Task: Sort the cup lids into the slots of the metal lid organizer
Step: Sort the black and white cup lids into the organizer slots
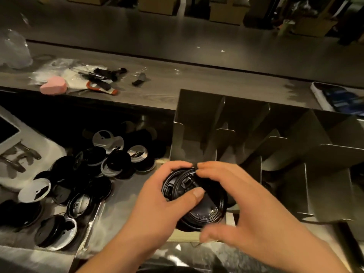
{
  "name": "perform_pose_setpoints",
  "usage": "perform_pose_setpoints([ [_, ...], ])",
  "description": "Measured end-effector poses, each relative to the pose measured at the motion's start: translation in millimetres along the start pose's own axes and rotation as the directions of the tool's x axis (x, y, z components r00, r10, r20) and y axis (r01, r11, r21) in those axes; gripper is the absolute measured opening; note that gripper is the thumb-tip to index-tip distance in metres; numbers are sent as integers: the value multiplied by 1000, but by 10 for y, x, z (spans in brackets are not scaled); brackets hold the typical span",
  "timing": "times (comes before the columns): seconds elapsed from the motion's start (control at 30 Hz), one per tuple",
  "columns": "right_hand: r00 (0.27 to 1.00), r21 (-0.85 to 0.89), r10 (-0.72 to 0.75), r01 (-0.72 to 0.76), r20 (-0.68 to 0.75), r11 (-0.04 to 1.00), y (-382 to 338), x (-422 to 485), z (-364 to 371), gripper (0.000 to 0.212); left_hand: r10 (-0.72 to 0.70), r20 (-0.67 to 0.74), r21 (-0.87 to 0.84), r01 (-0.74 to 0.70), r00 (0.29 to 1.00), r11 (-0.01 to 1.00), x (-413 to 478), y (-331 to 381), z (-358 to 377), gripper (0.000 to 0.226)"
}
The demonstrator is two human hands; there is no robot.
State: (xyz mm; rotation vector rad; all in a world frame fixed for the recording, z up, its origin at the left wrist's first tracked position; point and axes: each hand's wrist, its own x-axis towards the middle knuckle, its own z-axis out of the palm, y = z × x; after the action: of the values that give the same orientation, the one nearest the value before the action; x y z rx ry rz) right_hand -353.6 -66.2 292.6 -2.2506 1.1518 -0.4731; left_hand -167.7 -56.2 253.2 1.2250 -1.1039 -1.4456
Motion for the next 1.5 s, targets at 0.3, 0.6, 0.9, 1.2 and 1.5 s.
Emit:
perform_pose_setpoints([
  [0.3,963,-40,111,-125,-244,991,414,-542,-191,76,3,-44,-15,-4,999,1000,91,-62,410,32],
  [0.6,791,-123,441,-533,-423,837,1070,-808,-622,79,-104,-292,-215,41,951,976,190,-47,439,31],
  [0.9,924,-569,378,-280,59,773,1202,-492,-372,68,-186,-281,-303,97,941,948,113,-138,563,29],
  [1.2,862,-607,474,-281,181,743,1413,-308,-140,63,-205,-274,-385,89,940,919,127,-188,568,26],
  [1.5,896,-650,410,-210,171,731,1330,-411,-164,60,-192,-130,-481,107,973,870,108,-134,777,35],
])
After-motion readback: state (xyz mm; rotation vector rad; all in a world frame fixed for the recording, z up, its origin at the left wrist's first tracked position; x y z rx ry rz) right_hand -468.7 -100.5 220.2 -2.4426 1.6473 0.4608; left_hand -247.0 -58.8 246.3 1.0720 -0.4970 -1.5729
